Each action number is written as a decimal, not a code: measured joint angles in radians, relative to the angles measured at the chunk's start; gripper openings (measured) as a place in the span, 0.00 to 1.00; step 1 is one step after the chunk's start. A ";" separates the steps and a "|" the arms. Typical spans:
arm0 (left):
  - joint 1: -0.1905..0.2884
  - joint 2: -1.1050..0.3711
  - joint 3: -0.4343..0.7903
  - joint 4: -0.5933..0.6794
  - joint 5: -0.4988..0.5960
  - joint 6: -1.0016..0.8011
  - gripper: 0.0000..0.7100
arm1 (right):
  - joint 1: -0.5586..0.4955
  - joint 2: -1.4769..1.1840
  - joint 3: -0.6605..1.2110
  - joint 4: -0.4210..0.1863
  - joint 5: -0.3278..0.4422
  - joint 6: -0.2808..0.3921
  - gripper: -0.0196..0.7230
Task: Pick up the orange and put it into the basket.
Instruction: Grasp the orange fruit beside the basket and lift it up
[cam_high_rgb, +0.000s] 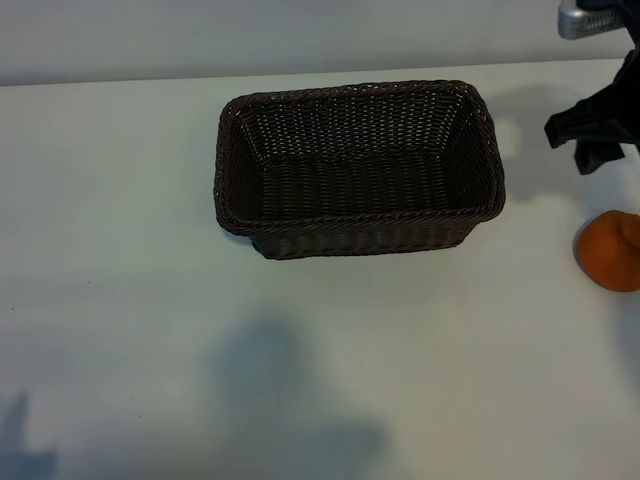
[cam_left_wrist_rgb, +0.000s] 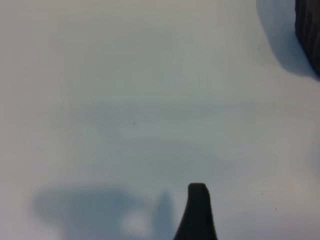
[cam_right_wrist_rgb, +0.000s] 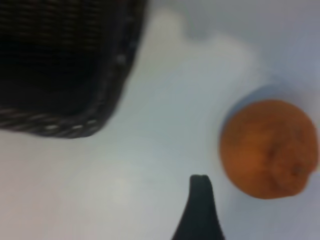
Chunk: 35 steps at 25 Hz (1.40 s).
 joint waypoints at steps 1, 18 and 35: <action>0.000 -0.001 0.000 0.000 0.000 0.000 0.84 | 0.000 0.013 0.000 -0.017 -0.001 0.017 0.76; 0.000 -0.001 0.000 0.001 0.000 0.000 0.84 | -0.196 0.200 0.000 0.022 -0.038 0.006 0.76; 0.000 -0.001 0.000 0.002 0.000 -0.001 0.84 | -0.224 0.321 0.015 0.092 -0.056 -0.063 0.76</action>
